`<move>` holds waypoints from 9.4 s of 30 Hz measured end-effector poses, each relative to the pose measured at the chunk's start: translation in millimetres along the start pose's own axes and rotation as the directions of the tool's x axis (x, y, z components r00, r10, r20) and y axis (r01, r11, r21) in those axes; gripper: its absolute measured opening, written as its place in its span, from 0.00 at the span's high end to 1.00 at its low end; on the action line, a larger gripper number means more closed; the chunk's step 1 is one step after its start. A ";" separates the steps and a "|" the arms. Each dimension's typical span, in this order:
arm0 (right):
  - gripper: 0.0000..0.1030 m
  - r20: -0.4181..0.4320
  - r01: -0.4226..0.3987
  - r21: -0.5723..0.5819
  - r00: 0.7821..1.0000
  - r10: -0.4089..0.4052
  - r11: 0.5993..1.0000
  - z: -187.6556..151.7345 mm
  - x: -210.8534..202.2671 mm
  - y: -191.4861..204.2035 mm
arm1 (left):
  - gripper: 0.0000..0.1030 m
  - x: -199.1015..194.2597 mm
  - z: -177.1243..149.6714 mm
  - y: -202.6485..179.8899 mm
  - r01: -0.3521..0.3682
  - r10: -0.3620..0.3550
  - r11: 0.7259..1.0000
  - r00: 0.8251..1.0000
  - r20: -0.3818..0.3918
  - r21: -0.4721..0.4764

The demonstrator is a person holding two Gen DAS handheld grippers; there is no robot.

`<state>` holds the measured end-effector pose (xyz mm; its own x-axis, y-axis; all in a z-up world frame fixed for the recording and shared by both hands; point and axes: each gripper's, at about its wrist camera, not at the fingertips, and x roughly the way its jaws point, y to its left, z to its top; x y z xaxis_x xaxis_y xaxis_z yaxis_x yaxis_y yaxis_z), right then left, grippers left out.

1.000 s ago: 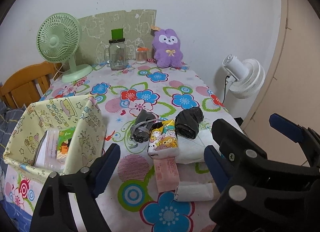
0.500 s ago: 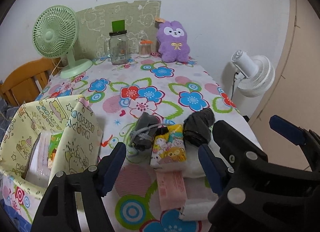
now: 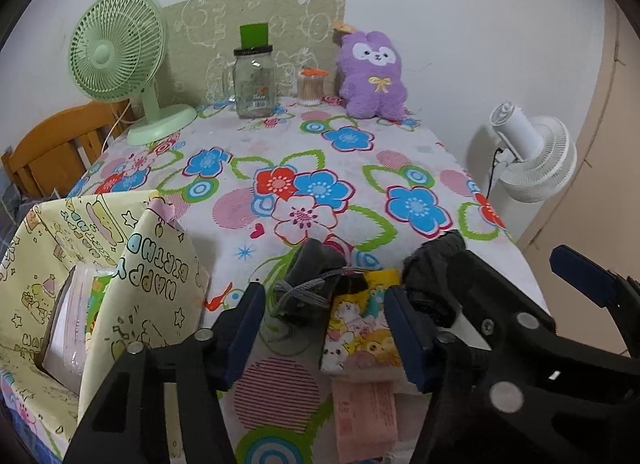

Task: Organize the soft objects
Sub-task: 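Grasp the grey drawstring pouch with left tool while right tool grasps black umbrella, then lift the grey pouch with left tool and carry it over the fabric box, then lower the grey pouch into the box with left tool while right tool lowers the umbrella, then open both tools to release the pouch and umbrella inside the box, then withdraw both tools from the box toward the remaining items on the bed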

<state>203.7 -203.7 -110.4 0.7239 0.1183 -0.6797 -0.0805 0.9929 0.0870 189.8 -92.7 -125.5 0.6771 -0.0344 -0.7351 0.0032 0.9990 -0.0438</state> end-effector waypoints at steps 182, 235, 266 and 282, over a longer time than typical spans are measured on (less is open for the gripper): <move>0.77 -0.108 -0.313 -0.204 0.949 0.296 0.928 6.2 -1.5 256.2 | 0.61 -59.1 -5.3 228.8 -0.168 0.168 0.985 0.986 0.018 -0.031; 0.21 -0.132 -0.290 -0.189 0.954 0.268 0.938 4.4 -29.2 217.3 | 0.13 -85.3 -13.0 190.4 -0.070 0.069 0.997 0.997 0.035 0.014; 0.08 0.051 -0.163 -0.138 0.984 0.172 0.977 13.9 -95.8 139.9 | 0.02 -133.0 -3.8 110.5 -0.061 0.050 0.997 0.984 0.172 0.056; 0.07 0.102 -0.114 -0.118 0.987 0.127 0.986 7.5 -112.4 100.5 | 0.00 -136.4 -8.1 71.3 -0.019 0.009 0.998 0.986 0.166 0.058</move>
<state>119.3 -117.3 -19.7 0.7738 0.2417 -0.5855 -0.2434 0.9668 0.0774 91.8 -17.0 -33.9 0.7900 -0.0203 -0.6128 0.0333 0.9994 0.0097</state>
